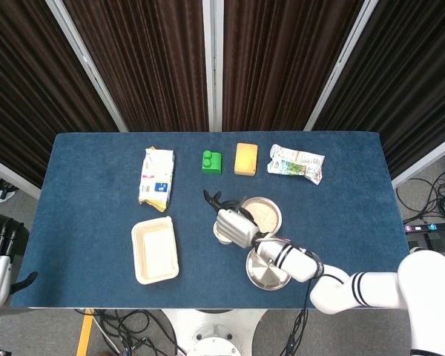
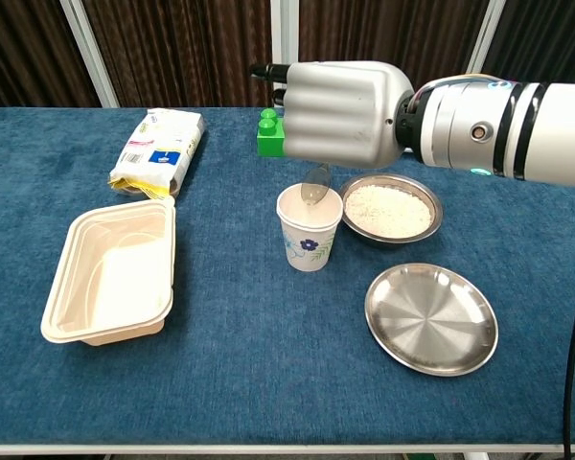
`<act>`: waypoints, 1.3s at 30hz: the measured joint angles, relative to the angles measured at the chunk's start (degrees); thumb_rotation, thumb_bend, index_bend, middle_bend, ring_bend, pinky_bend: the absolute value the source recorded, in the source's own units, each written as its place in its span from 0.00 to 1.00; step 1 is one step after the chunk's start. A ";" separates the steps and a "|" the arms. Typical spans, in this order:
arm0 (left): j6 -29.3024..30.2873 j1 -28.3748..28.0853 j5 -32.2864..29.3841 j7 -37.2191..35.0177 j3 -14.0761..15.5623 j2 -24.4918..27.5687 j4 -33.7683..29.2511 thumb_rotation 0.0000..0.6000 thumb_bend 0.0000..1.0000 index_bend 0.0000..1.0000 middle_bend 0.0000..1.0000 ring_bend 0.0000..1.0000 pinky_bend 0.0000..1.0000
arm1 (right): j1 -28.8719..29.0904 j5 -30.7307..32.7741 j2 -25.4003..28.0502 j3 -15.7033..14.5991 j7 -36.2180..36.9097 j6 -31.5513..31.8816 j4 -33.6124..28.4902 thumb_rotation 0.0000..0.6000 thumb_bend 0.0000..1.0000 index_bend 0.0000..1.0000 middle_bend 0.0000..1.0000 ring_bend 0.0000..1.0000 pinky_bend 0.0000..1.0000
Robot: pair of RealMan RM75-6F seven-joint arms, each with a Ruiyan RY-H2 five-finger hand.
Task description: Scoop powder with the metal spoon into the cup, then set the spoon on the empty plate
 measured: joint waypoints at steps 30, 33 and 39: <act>0.05 -0.18 0.78 0.59 -0.06 0.21 -0.41 1.00 0.00 0.10 0.11 0.03 0.00 | -9.15 -4.37 -0.33 1.83 15.85 7.90 -0.33 1.00 0.33 0.60 0.57 0.26 0.00; 0.26 -0.22 0.94 1.45 -0.15 0.61 -1.62 1.00 0.00 0.10 0.11 0.03 0.00 | -8.90 -5.98 -1.69 1.40 14.41 7.21 1.80 1.00 0.33 0.60 0.57 0.26 0.00; 1.29 0.68 0.79 1.55 0.09 0.95 -2.17 1.00 0.00 0.10 0.11 0.03 0.00 | -8.74 -9.51 -4.48 0.97 8.61 6.49 5.69 1.00 0.33 0.60 0.58 0.26 0.00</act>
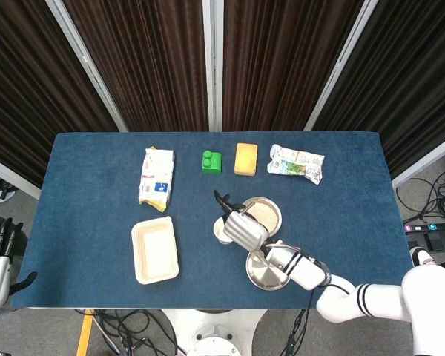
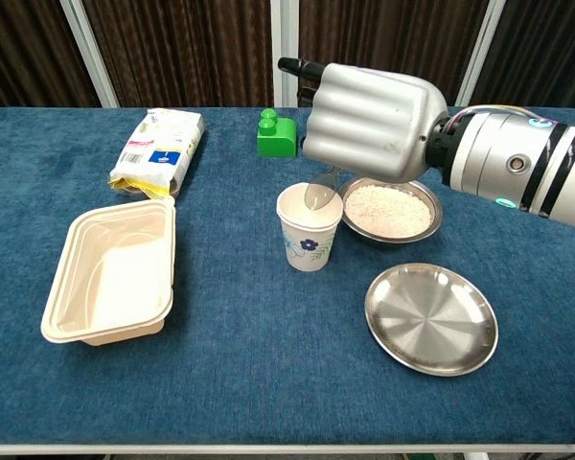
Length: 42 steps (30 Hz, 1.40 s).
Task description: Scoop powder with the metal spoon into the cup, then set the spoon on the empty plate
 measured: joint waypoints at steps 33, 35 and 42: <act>0.31 -0.39 2.02 -0.07 0.05 0.22 0.24 1.00 0.00 0.10 0.11 0.03 0.00 | -15.56 -1.19 9.26 0.19 47.85 9.12 -6.98 1.00 0.31 0.61 0.59 0.29 0.00; 0.32 -0.48 2.06 0.23 -0.03 0.32 -0.14 1.00 0.00 0.10 0.11 0.03 0.00 | -17.36 -1.63 10.52 -1.32 53.23 8.93 -7.06 1.00 0.30 0.61 0.59 0.27 0.00; 0.12 -0.92 2.45 1.37 -0.16 0.74 -1.39 1.00 0.00 0.10 0.11 0.03 0.00 | -23.77 -5.90 8.91 -6.63 63.69 9.50 -1.03 1.00 0.29 0.62 0.57 0.24 0.00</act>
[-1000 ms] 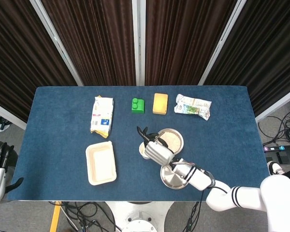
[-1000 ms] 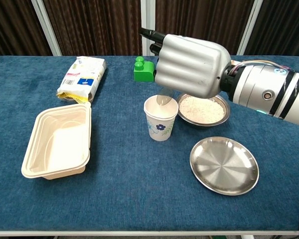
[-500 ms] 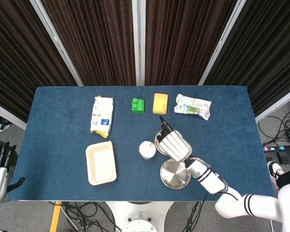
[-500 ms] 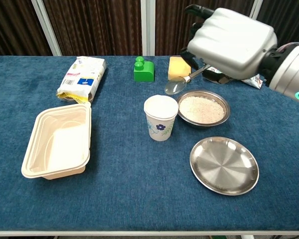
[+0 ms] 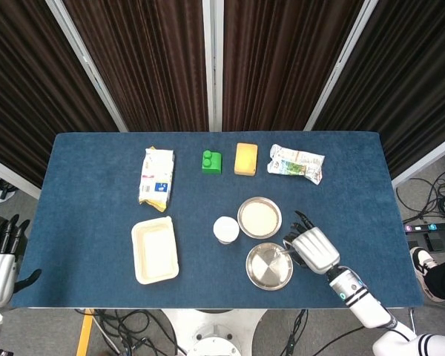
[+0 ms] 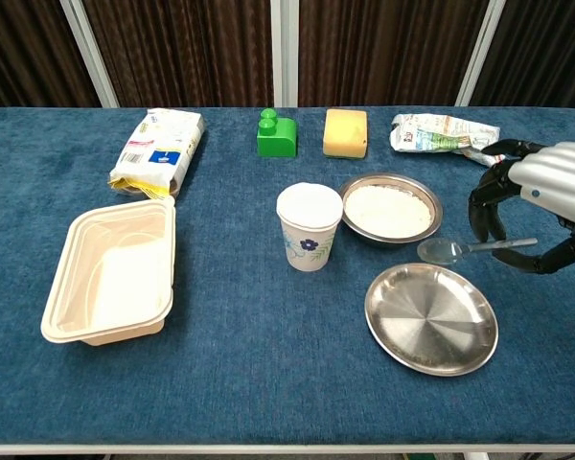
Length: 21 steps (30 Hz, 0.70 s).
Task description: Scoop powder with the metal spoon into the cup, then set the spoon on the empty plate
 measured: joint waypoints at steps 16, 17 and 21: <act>-0.06 0.35 -0.62 -0.73 0.20 -0.01 0.07 1.00 0.00 0.10 0.11 0.03 0.00 | -4.13 -5.33 -12.67 0.39 -0.74 -0.57 11.95 1.00 0.23 0.31 0.40 0.10 0.00; -0.07 0.38 -0.65 -0.83 0.21 -0.03 0.16 1.00 0.00 0.10 0.11 0.03 0.00 | -4.22 -5.32 -12.53 0.52 -0.96 -0.56 11.66 1.00 0.23 0.29 0.39 0.09 0.00; -0.20 0.38 -0.58 -1.19 0.34 -0.20 0.46 1.00 0.00 0.10 0.11 0.03 0.00 | -5.16 -5.45 -10.90 1.06 -1.33 1.37 9.89 1.00 0.22 0.28 0.36 0.09 0.00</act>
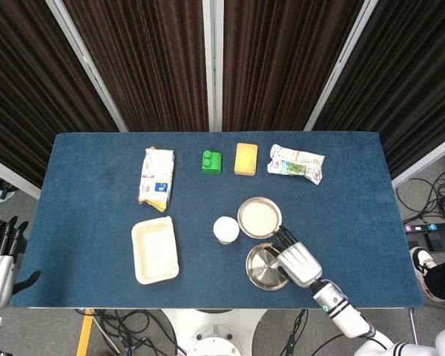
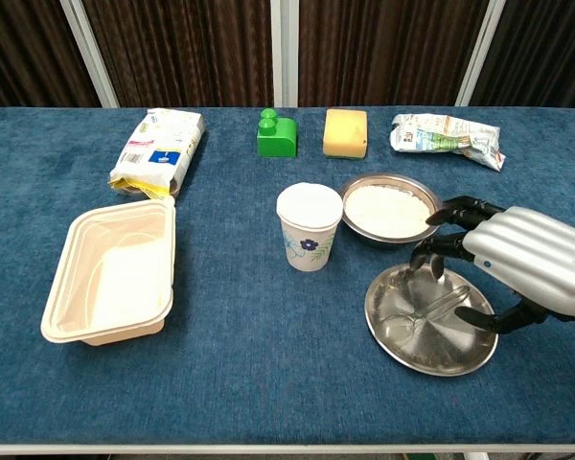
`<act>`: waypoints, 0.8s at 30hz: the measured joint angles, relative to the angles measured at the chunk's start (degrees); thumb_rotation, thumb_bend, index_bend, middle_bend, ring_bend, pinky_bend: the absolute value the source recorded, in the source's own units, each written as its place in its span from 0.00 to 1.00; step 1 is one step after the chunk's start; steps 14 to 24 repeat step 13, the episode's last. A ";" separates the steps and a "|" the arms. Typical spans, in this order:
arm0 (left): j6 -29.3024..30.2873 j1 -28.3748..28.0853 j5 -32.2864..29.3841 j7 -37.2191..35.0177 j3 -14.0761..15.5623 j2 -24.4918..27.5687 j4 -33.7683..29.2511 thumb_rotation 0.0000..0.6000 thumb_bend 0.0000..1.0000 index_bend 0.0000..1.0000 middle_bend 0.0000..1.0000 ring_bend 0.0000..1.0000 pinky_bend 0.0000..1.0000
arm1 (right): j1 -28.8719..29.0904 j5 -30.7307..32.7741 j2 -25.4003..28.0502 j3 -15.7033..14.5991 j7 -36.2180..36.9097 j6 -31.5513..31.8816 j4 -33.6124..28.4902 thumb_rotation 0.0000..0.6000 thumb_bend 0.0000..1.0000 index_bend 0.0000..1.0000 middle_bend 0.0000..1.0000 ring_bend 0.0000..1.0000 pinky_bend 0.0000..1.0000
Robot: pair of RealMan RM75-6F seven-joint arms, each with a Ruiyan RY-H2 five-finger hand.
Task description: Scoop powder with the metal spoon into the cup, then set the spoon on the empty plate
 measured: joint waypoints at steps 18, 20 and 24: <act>-0.31 -0.30 1.75 0.48 0.87 -0.46 0.89 1.00 0.00 0.10 0.11 0.03 0.00 | -12.10 4.88 20.83 2.22 7.49 16.12 -12.18 1.00 0.22 0.01 0.12 0.00 0.00; -0.31 -0.30 1.75 0.48 0.87 -0.46 0.89 1.00 0.00 0.10 0.11 0.03 0.00 | -12.10 4.88 20.83 2.22 7.49 16.12 -12.18 1.00 0.22 0.01 0.12 0.00 0.00; -0.31 -0.30 1.75 0.48 0.87 -0.46 0.89 1.00 0.00 0.10 0.11 0.03 0.00 | -12.10 4.88 20.83 2.22 7.49 16.12 -12.18 1.00 0.22 0.01 0.12 0.00 0.00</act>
